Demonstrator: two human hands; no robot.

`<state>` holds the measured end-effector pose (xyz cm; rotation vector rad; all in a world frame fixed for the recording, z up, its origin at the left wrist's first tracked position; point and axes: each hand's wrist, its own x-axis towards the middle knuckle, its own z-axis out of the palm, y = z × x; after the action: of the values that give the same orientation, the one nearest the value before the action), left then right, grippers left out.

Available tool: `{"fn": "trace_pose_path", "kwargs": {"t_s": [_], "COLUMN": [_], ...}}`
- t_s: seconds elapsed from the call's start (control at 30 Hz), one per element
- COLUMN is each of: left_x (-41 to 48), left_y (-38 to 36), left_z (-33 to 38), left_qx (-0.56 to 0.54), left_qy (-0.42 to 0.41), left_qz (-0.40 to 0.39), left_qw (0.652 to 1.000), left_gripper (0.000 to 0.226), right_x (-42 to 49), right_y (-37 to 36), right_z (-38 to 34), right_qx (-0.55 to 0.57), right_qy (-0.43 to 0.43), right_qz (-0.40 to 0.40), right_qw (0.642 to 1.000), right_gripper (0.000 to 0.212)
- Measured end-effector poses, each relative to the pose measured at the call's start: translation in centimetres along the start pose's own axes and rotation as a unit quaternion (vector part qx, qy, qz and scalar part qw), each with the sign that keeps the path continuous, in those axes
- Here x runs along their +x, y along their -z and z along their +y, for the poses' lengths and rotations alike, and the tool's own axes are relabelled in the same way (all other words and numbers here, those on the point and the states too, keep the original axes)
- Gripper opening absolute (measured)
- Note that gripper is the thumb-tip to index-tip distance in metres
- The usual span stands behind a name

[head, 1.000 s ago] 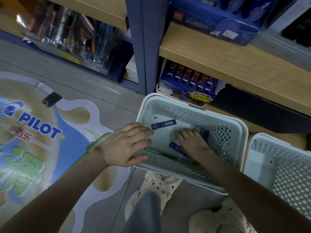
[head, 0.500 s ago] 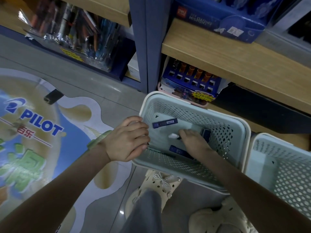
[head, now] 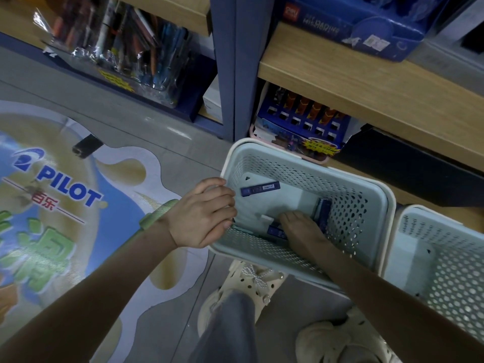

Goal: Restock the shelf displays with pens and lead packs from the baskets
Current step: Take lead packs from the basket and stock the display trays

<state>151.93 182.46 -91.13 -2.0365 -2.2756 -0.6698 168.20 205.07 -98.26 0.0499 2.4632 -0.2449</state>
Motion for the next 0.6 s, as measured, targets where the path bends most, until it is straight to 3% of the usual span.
{"fn": "trace_pose_path", "kwargs": {"t_s": [0.1, 0.2, 0.6], "left_x": [0.01, -0.02, 0.03], "left_y": [-0.03, -0.03, 0.0], "left_z": [0.05, 0.05, 0.36], "left_qx": [0.0, -0.001, -0.009], "left_qy": [0.004, 0.006, 0.014], "left_qz": [-0.004, -0.008, -0.002], "left_qw": [1.0, 1.0, 1.0], "left_gripper": [0.043, 0.043, 0.043], "right_x": [-0.12, -0.07, 0.18], "right_y": [0.06, -0.26, 0.19], "right_z": [0.07, 0.21, -0.12], "right_qx": [0.005, -0.037, -0.009], "right_qy": [0.004, 0.019, -0.042], "right_qz": [0.035, 0.022, 0.045], "right_qw": [0.999, 0.999, 0.998], "right_gripper": [0.053, 0.065, 0.045]}}
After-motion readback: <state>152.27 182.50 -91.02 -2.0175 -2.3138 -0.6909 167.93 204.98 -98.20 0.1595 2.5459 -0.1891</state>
